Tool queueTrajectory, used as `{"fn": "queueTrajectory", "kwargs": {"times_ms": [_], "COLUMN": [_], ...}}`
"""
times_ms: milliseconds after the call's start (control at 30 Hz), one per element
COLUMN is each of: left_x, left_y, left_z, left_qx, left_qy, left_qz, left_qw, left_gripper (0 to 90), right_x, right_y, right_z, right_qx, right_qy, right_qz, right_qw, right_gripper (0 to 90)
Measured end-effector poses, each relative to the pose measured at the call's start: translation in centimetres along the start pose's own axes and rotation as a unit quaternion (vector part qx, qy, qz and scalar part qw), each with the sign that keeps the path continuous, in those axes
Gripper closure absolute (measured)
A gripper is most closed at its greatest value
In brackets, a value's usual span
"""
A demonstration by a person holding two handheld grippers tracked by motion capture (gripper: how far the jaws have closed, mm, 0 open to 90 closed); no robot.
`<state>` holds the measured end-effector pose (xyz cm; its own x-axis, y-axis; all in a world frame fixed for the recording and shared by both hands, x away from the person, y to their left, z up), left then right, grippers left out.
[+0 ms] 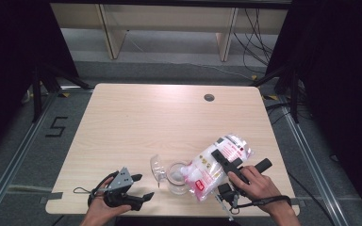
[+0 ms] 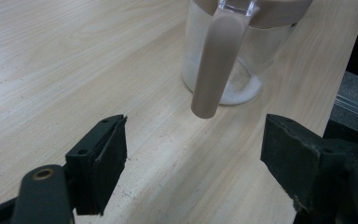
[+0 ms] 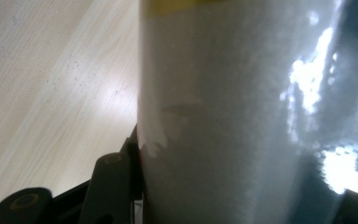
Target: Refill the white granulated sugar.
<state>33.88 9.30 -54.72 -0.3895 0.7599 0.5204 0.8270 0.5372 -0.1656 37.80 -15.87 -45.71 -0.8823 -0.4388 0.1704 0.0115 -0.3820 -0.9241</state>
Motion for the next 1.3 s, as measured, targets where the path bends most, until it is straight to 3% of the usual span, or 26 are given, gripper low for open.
{"fn": "queueTrajectory", "kwargs": {"times_ms": [233,467,500,833,867,900,1000,1300], "left_x": [-0.11,-0.18,-0.11,-0.09,-0.02,-0.11,0.10,0.02], "left_y": [0.05,-0.25,-0.04,-0.18,0.05,-0.21,-0.01,-0.13], "left_z": [-0.04,-0.16,0.03,-0.11,0.00,-0.13,-0.04,-0.12], "left_qx": [0.008,0.005,-0.004,0.001,-0.009,0.001,-0.009,-0.004], "left_qy": [0.001,-0.003,0.006,0.000,0.007,-0.002,0.008,0.002], "left_qz": [0.002,0.005,-0.001,0.002,-0.004,0.003,0.000,0.002], "left_qw": [1.0000,1.0000,1.0000,1.0000,0.9999,1.0000,0.9999,1.0000], "left_gripper": [22.1,22.1,22.1,22.1,22.1,22.1,22.1,22.1], "right_x": [0.05,0.11,0.20,0.19,0.21,0.23,0.26,0.27], "right_y": [-0.10,0.02,0.03,-0.18,-0.21,-0.25,-0.27,-0.27], "right_z": [0.06,0.21,0.22,-0.10,-0.07,-0.02,0.00,0.00], "right_qx": [-0.002,-0.004,-0.002,0.004,0.004,0.001,-0.002,0.004], "right_qy": [0.000,0.002,0.003,-0.002,-0.002,-0.001,-0.001,-0.002], "right_qz": [-0.002,0.002,0.001,0.001,0.001,0.005,0.004,0.003], "right_qw": [1.0000,1.0000,1.0000,1.0000,1.0000,1.0000,1.0000,1.0000], "right_gripper": [53.9,54.0,54.1,54.3,54.3,54.4,54.4,54.6]}}
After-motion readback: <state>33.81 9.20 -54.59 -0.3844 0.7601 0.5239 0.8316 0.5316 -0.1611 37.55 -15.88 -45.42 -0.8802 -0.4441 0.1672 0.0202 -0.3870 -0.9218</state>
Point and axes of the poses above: each handheld gripper's, and its own axes: x roughly backward along the jaws, z roughly out of its underside, y roughly to its left, the point moved 9 cm from there along -x, roughly forward along the jaws, and after that the axes turned 5 degrees about z, right-handed, at the moved point
